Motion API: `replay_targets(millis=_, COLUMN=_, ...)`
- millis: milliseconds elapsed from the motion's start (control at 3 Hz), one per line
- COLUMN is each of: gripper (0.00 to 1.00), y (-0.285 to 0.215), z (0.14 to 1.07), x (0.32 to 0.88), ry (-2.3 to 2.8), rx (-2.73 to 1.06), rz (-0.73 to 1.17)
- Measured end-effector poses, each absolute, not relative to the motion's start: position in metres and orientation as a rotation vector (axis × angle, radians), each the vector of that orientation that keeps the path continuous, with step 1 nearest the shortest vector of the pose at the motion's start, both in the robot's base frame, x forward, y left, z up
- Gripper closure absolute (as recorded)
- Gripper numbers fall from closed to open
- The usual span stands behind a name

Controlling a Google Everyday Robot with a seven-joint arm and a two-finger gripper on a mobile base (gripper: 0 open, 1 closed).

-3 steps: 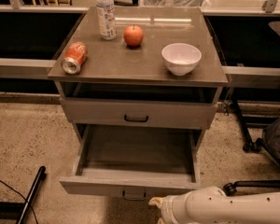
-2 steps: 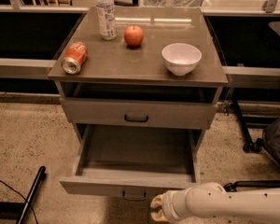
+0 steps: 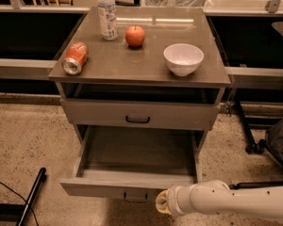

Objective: Close middle drawer

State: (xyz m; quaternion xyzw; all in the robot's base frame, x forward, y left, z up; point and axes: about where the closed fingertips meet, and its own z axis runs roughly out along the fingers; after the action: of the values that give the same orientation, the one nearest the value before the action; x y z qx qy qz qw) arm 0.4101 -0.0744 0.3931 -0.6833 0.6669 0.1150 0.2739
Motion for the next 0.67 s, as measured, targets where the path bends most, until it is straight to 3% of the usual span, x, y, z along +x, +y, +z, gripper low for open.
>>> replay_targets(millis=333, gripper=0.85, y=-0.0806, z=0.3942, x=0.4206, ry=1.819, rx=-1.789, rz=0.275)
replay_targets(millis=667, gripper=0.71, y=-0.0816, z=0.3943, x=0.4224, ry=1.823, rx=-1.781, rz=0.269)
